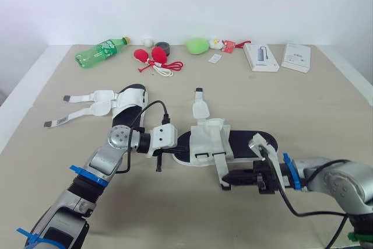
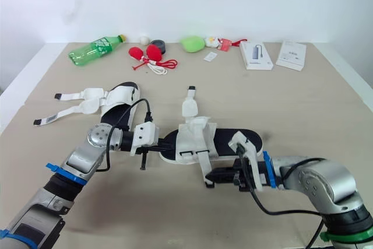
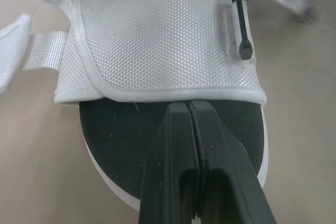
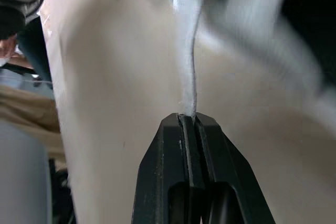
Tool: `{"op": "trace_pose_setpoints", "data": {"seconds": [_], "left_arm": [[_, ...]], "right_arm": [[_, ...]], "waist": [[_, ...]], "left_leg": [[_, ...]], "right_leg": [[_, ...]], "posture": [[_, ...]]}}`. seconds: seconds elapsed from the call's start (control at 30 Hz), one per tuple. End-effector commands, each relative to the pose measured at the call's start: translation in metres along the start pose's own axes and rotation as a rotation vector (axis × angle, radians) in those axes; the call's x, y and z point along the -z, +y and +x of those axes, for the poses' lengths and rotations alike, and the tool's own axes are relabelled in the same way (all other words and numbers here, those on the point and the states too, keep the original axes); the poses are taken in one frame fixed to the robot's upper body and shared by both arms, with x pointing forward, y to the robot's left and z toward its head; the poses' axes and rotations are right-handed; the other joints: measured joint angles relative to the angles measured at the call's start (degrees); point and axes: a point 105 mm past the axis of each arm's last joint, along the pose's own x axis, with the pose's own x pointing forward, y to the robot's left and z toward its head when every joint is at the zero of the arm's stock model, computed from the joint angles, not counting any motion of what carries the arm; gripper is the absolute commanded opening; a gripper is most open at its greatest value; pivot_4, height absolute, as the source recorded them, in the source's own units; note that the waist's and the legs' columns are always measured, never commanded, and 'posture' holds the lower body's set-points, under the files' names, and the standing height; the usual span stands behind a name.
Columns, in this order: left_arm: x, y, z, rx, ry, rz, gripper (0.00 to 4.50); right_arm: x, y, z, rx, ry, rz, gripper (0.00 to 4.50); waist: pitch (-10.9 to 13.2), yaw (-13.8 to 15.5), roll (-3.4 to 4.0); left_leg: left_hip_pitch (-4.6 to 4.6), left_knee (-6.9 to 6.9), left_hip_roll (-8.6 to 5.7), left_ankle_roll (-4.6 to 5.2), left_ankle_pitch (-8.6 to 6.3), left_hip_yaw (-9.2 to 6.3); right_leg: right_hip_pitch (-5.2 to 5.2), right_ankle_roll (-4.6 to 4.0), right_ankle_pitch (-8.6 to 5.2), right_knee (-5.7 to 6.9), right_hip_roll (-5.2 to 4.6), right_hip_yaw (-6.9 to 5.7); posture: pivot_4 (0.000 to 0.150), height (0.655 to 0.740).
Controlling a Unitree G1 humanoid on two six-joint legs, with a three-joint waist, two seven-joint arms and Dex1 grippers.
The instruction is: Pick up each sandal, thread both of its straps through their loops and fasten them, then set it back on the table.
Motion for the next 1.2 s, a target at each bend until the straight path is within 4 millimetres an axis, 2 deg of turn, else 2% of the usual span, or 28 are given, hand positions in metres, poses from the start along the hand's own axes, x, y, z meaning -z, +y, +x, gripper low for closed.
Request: {"op": "trace_pose_setpoints", "data": {"seconds": [0.03,0.23,0.53,0.6,0.7,0.77,0.8,0.87,0.9,1.03,1.1,1.2], "left_arm": [[0.006,-0.002,-0.003,-0.001,0.036,-0.004,0.0],[0.005,-0.003,-0.001,0.012,0.034,-0.003,0.0],[0.004,-0.002,0.002,0.017,0.03,-0.002,0.0],[0.005,-0.002,0.002,0.017,0.03,-0.002,0.0],[0.005,-0.002,0.001,0.018,0.032,-0.002,0.0],[0.005,-0.003,0.001,0.019,0.032,-0.004,0.0],[0.005,-0.003,0.001,0.02,0.033,-0.004,0.0],[0.005,-0.004,0.001,0.023,0.033,-0.005,0.0],[0.005,-0.004,0.001,0.025,0.033,-0.004,0.0],[0.006,-0.003,0.001,0.026,0.036,-0.002,0.0],[0.006,-0.004,0.001,0.028,0.038,-0.001,0.0],[0.006,-0.005,0.0,0.03,0.038,-0.002,0.0]], "right_arm": [[0.009,0.014,0.001,-0.03,0.032,-0.017,0.18],[0.016,0.019,-0.002,-0.032,0.027,0.036,0.18],[0.009,0.024,-0.008,-0.045,0.022,0.079,0.18],[0.012,0.03,-0.012,-0.077,0.059,0.084,0.59],[0.012,0.038,-0.021,-0.099,0.098,0.05,1.73],[0.015,0.035,-0.029,-0.066,0.152,-0.02,2.56],[0.018,0.032,-0.034,-0.048,0.194,-0.078,2.91],[0.021,0.027,-0.043,-0.039,0.261,-0.228,3.96],[0.013,0.023,-0.047,-0.029,0.246,-0.347,4.42],[-0.03,0.015,-0.049,0.005,0.099,-0.912,4.47],[-0.033,0.011,-0.047,0.012,0.106,-1.154,4.47],[-0.025,0.004,-0.046,0.002,0.113,-1.447,4.47]], "waist": [[0.0,-0.01,0.0],[0.0,-0.03,-0.01],[0.0,-0.01,-0.01],[0.0,0.0,-0.01],[0.0,0.0,-0.01],[0.0,0.02,0.0],[0.0,0.02,0.0],[0.0,0.03,0.01],[-0.01,0.0,-0.04],[-0.07,-0.1,-0.12],[-0.06,-0.07,-0.12],[-0.06,0.01,-0.14]], "left_leg": [[0.01,0.0,0.01,0.0,0.0,0.0],[0.04,0.01,0.01,-0.01,0.02,0.03],[0.03,0.01,-0.01,-0.01,0.03,0.03],[0.03,0.01,-0.01,-0.01,0.03,0.03],[0.02,0.0,-0.02,-0.01,0.02,0.03],[0.02,0.0,-0.02,-0.01,0.02,0.02],[0.02,0.01,-0.02,0.0,0.03,0.02],[0.03,0.02,-0.04,0.0,0.02,0.03],[0.04,0.02,-0.05,0.0,0.02,0.06],[0.12,0.03,-0.01,-0.01,0.03,0.1],[0.12,0.03,-0.02,-0.03,0.04,0.1],[0.11,0.02,-0.04,-0.04,0.05,0.1]], "right_leg": [[0.01,0.0,0.01,0.0,0.0,0.0],[0.02,0.0,0.05,0.0,0.01,0.0],[0.02,0.01,0.05,0.0,0.0,0.01],[0.03,0.02,0.04,0.0,-0.01,0.01],[0.02,0.03,0.03,-0.01,-0.01,0.01],[0.02,0.03,0.03,-0.01,-0.01,0.01],[0.02,0.03,0.03,-0.01,-0.01,0.0],[0.02,0.04,0.03,-0.02,-0.03,-0.01],[0.01,0.05,0.03,-0.02,-0.04,-0.02],[0.03,0.07,0.05,-0.02,0.04,-0.03],[0.03,0.09,0.07,-0.02,0.05,-0.03],[0.04,0.12,0.02,-0.03,0.03,-0.03]], "posture": [[0.15,0.74],[0.15,0.74],[0.15,0.74],[0.15,0.74],[0.15,0.74],[0.15,0.74],[0.15,0.74],[0.15,0.74],[0.15,0.74],[0.15,0.74],[0.15,0.74],[0.15,0.74]]}}
